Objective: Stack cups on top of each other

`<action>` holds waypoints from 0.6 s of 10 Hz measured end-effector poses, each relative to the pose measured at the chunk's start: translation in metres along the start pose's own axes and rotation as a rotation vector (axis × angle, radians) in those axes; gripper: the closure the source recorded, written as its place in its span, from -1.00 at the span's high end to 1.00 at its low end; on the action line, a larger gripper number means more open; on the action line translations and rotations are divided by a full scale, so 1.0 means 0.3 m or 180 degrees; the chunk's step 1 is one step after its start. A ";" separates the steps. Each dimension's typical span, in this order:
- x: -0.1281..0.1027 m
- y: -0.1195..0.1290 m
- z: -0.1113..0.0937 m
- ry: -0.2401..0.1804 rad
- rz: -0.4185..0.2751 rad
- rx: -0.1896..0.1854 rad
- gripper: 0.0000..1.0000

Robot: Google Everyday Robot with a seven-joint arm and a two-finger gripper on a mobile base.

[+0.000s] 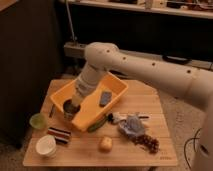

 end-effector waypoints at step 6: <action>-0.466 0.054 0.206 -0.0004 -0.0357 -0.0085 -1.00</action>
